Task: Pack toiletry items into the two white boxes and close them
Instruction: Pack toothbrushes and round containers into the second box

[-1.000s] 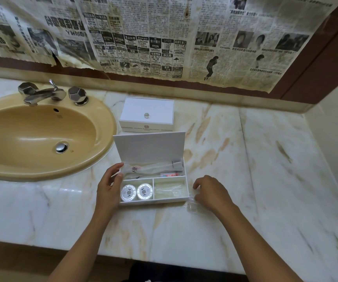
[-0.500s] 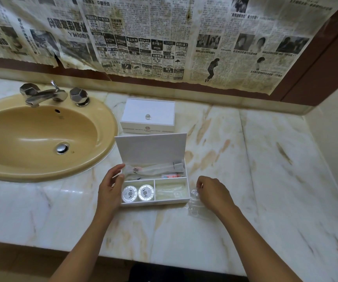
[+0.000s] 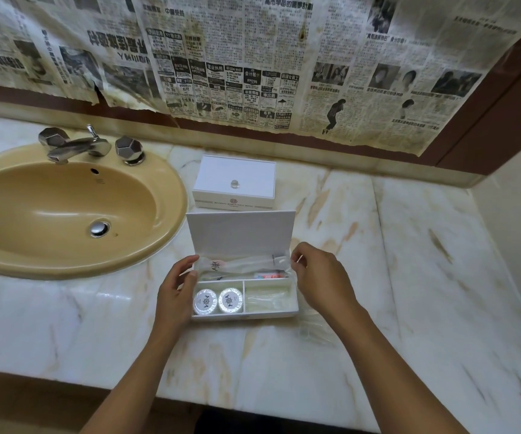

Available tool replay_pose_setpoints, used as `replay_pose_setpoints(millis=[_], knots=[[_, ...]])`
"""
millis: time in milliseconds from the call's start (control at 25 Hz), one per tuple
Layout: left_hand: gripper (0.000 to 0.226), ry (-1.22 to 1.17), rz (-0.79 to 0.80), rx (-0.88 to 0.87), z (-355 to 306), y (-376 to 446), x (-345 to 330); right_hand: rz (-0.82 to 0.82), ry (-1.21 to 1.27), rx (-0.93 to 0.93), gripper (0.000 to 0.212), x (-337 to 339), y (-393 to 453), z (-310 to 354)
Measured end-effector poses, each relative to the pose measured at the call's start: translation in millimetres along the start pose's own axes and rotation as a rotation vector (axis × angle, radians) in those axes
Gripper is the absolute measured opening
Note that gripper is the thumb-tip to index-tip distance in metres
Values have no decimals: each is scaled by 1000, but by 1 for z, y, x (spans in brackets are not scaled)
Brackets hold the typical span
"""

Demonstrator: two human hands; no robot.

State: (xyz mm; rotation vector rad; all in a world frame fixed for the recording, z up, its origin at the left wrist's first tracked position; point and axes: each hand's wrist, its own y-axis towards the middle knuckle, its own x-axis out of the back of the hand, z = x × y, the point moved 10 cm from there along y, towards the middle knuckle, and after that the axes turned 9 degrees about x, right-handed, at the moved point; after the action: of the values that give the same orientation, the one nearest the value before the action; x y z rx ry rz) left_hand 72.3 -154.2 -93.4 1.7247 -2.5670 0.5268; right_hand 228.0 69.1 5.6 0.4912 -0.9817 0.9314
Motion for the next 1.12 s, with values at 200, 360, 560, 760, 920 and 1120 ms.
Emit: replay_pose_setpoints(millis=[200, 360, 560, 760, 920, 1120], knots=[[31, -4, 14, 4, 1, 1, 1, 76, -31, 133, 14, -25, -1, 40], [36, -11, 26, -10, -1, 0, 1, 200, -126, 152, 25, -63, -6, 47], [35, -13, 23, -8, -1, 0, 0, 266, -211, 103, 28, -88, -6, 37], [32, -13, 25, -8, 0, 1, 0, 230, -167, 75, 30, -84, -5, 33], [33, -11, 31, -8, 2, 2, 0, 192, -105, 76, 21, -79, -4, 33], [32, 8, 21, -6, 0, 1, 0, 274, -46, 106, 22, -91, -10, 31]])
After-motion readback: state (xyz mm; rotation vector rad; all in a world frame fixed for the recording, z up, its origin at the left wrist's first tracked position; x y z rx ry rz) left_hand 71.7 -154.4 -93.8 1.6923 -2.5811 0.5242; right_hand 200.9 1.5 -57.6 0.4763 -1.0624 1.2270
